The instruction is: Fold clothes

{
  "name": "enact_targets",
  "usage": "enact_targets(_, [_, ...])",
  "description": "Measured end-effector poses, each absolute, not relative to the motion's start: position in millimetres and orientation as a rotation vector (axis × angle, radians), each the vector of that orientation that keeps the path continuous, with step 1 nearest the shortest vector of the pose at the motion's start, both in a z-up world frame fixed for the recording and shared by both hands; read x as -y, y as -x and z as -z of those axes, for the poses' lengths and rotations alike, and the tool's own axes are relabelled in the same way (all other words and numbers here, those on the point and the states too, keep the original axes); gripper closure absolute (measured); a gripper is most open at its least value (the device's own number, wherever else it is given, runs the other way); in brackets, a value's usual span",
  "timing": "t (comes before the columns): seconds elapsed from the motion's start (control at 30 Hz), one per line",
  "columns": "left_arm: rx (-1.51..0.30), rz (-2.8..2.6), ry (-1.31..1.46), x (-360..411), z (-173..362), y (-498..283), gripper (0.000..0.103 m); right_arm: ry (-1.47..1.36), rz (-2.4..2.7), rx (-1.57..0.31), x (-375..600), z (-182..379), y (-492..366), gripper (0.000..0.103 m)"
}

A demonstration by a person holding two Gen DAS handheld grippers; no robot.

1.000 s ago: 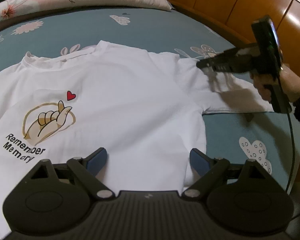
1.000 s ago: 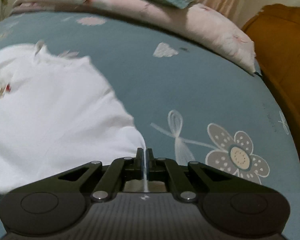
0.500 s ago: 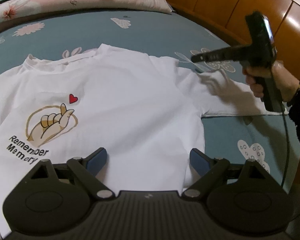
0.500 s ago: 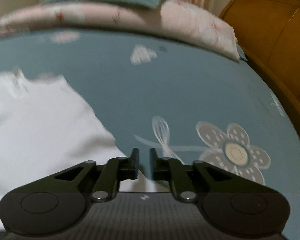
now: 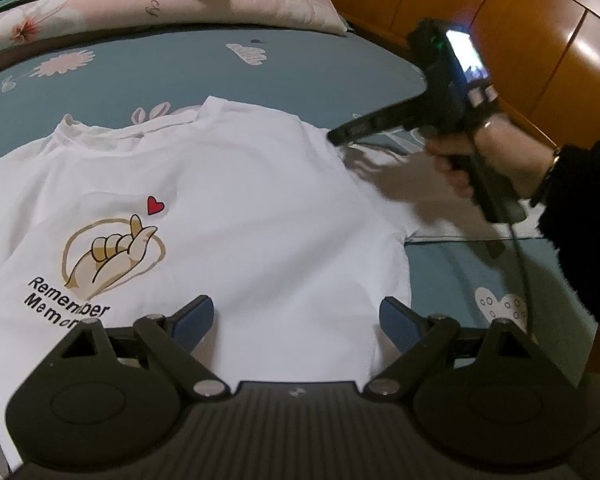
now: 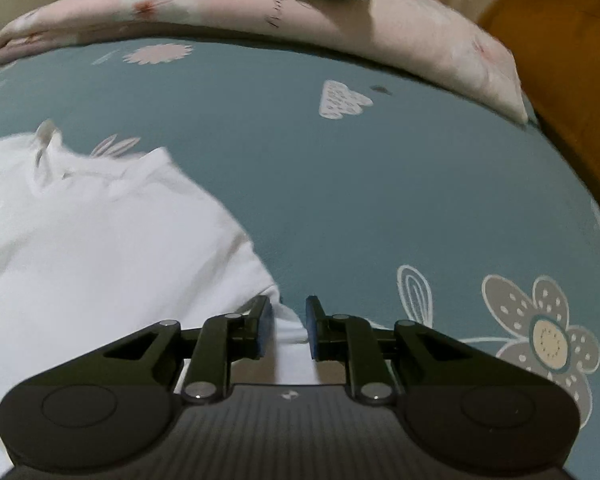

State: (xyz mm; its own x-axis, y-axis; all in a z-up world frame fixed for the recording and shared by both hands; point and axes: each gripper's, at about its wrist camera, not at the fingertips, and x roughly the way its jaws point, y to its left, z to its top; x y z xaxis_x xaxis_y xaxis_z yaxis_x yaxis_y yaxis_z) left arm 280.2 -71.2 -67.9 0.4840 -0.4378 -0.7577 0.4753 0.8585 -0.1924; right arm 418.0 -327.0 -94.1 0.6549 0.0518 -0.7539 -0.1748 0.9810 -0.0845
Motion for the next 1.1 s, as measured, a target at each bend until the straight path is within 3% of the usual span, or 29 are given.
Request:
enact_targets(0.17, [-0.898,0.557,-0.033,68.3,65.5,-279.5,0.013,0.072,-0.075,-0.856,365.5,77.0,-380.5,0.075])
enact_targets(0.37, [-0.892,0.569,-0.045,72.3,64.9,-276.4,0.013,-0.056,-0.007,-0.879,419.3,59.1,-326.8,0.075])
enact_targets(0.67, [-0.904,0.55,-0.066,75.0,70.9,-278.2,0.013,-0.067,0.169,-0.873,432.9,107.5,-335.2,0.075])
enact_targets(0.87, [-0.898,0.547,-0.058,73.1,69.8,-277.7,0.013,-0.127,0.264,-0.85,457.1,96.4,-326.6,0.068])
enact_targets(1.1, [-0.879,0.539,-0.056,72.5,65.2,-275.0,0.013,-0.206,0.246,-0.834,477.8,79.0,-290.3,0.068])
